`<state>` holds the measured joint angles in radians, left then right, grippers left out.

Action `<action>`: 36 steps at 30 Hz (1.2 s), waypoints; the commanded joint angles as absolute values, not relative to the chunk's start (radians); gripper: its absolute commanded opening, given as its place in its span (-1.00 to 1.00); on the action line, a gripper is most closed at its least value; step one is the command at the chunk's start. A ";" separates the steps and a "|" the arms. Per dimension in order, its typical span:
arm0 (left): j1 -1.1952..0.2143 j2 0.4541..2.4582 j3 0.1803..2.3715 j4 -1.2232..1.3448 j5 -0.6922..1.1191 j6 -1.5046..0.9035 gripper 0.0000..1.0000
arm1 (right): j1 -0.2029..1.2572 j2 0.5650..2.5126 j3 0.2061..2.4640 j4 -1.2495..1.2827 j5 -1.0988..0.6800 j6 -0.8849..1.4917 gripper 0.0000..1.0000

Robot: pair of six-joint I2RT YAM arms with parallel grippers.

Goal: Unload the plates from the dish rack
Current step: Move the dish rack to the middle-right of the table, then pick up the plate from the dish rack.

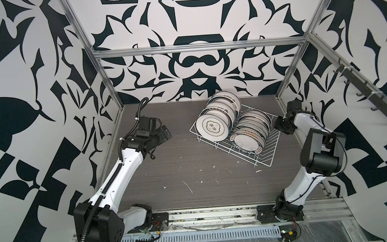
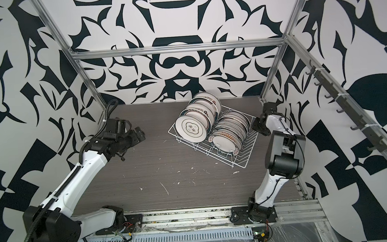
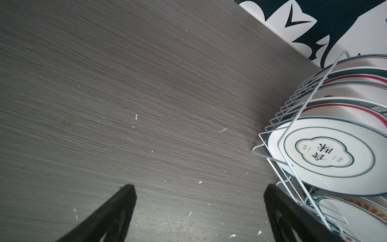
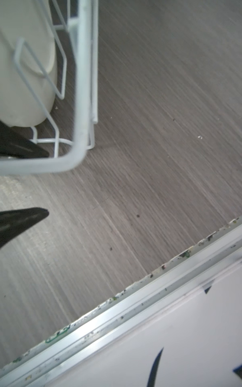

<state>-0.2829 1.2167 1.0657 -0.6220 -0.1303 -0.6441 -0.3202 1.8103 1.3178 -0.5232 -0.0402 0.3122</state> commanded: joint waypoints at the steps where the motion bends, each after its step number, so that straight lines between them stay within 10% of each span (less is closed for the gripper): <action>1: -0.286 1.178 1.034 -0.644 -0.128 -0.602 0.98 | -0.331 1.747 1.296 -0.569 -0.026 0.307 -0.02; 26: -0.286 1.112 1.027 -0.700 -0.203 -0.626 0.98 | -0.315 1.386 1.128 -0.507 -0.168 0.318 0.55; 36: -0.286 1.152 1.062 -0.775 -0.186 -0.643 0.98 | 0.002 1.219 1.111 -0.609 -0.062 0.309 0.65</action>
